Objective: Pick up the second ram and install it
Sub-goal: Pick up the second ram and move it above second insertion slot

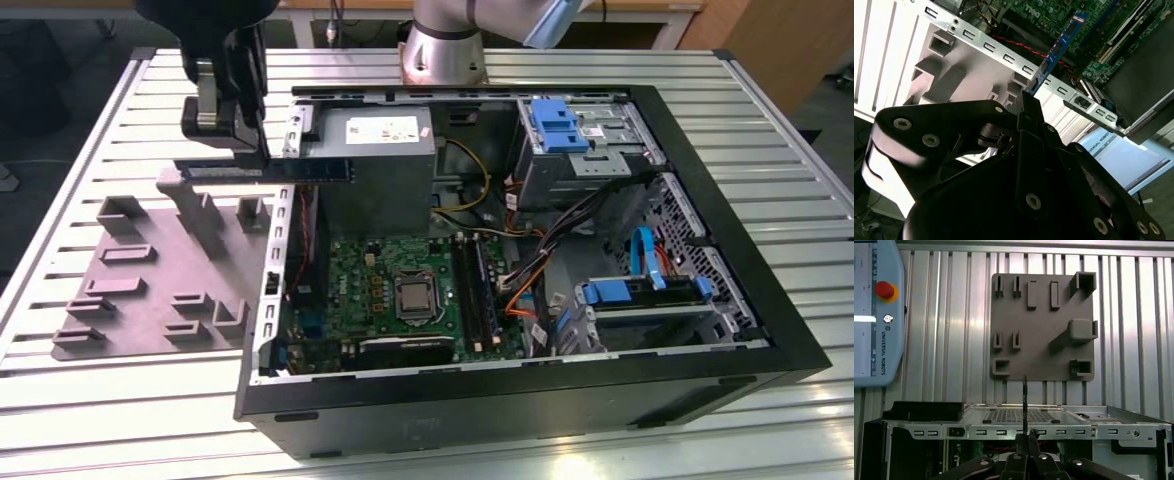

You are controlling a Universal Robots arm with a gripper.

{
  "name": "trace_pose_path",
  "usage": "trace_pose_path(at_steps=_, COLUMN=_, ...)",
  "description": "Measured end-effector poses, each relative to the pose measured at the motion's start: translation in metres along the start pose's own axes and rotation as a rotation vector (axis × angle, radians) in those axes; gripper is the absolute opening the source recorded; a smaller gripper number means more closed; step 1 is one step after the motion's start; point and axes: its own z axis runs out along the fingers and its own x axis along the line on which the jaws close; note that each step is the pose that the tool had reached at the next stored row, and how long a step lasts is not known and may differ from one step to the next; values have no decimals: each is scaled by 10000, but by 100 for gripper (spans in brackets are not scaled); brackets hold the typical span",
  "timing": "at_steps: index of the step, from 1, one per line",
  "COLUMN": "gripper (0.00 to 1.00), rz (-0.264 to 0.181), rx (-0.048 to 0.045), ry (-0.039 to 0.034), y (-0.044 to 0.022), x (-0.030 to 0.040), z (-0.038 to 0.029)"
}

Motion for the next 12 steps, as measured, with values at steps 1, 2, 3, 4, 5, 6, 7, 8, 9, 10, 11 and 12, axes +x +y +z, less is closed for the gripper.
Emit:
trace_pose_path(at_steps=1, gripper=11, rz=0, rx=-15, ry=0, y=-41, x=0, z=-4)
trace_pose_path(at_steps=2, gripper=11, rz=1, rx=-21, ry=0, y=-58, x=0, z=-5)
trace_pose_path(at_steps=3, gripper=11, rz=1, rx=-27, ry=1, y=-73, x=0, z=-7)
trace_pose_path(at_steps=4, gripper=11, rz=2, rx=-32, ry=0, y=-89, x=0, z=-8)
trace_pose_path(at_steps=5, gripper=11, rz=1, rx=-38, ry=0, y=-105, x=0, z=-9)
trace_pose_path(at_steps=6, gripper=11, rz=1, rx=-44, ry=0, y=-121, x=0, z=-10)
trace_pose_path(at_steps=7, gripper=11, rz=2, rx=-50, ry=0, y=-137, x=0, z=-12)
trace_pose_path(at_steps=8, gripper=11, rz=2, rx=-56, ry=1, y=-155, x=0, z=-13)
trace_pose_path(at_steps=9, gripper=11, rz=2, rx=-62, ry=0, y=-171, x=0, z=-14)
trace_pose_path(at_steps=10, gripper=11, rz=2, rx=-68, ry=0, y=-187, x=-1, z=-16)
trace_pose_path(at_steps=11, gripper=11, rz=2, rx=-74, ry=0, y=-203, x=-1, z=-17)
trace_pose_path(at_steps=12, gripper=11, rz=3, rx=-80, ry=1, y=-219, x=-1, z=-19)
